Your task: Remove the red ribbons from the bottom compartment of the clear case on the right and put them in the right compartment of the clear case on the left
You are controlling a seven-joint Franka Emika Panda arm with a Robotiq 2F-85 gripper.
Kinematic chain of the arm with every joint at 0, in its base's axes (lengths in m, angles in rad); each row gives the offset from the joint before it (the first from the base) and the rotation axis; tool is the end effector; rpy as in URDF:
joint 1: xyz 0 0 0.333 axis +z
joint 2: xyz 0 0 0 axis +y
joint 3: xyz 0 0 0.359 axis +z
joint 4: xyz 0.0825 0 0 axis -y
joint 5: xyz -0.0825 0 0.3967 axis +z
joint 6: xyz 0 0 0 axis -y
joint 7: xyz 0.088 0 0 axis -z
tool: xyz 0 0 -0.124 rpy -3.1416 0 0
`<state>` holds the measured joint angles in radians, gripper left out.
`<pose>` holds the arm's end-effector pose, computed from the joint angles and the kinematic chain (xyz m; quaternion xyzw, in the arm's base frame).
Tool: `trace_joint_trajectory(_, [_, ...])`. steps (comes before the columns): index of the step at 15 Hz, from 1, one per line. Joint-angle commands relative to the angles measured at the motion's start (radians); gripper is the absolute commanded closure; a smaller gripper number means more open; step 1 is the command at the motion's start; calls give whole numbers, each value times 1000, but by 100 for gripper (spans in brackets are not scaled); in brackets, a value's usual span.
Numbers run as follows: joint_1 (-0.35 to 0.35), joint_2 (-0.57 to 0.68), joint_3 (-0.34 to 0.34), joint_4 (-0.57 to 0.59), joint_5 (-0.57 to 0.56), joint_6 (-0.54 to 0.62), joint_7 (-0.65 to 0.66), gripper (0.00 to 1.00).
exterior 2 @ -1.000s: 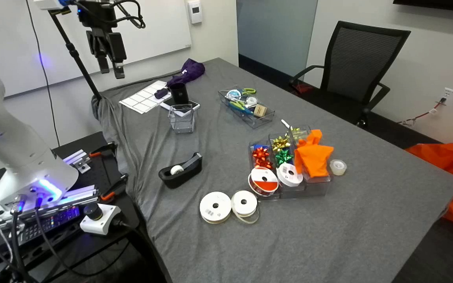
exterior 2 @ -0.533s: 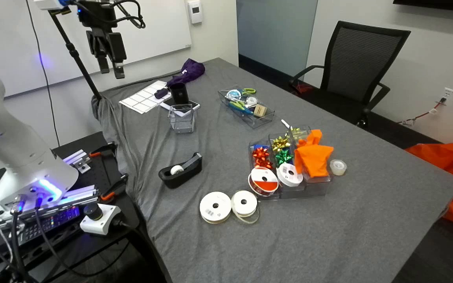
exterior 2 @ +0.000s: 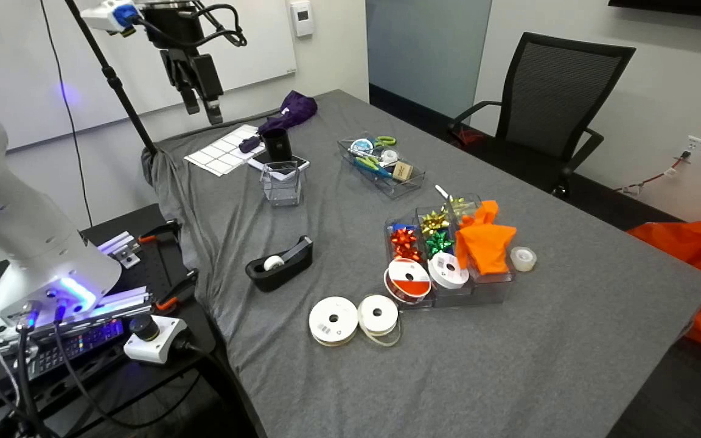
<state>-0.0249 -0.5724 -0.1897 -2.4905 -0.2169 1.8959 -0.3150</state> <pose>0.3505 -0.1019 0.4923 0.9934 0.1016 -0.0255 0.0462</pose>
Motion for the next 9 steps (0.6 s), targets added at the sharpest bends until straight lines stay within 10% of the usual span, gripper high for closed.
trace_joint_trajectory(1, [-15, 107, -63, 63, 73, 122, -38, 0])
trace_joint_trajectory(9, [-24, 395, -130, 239, 334, 384, -21, 0])
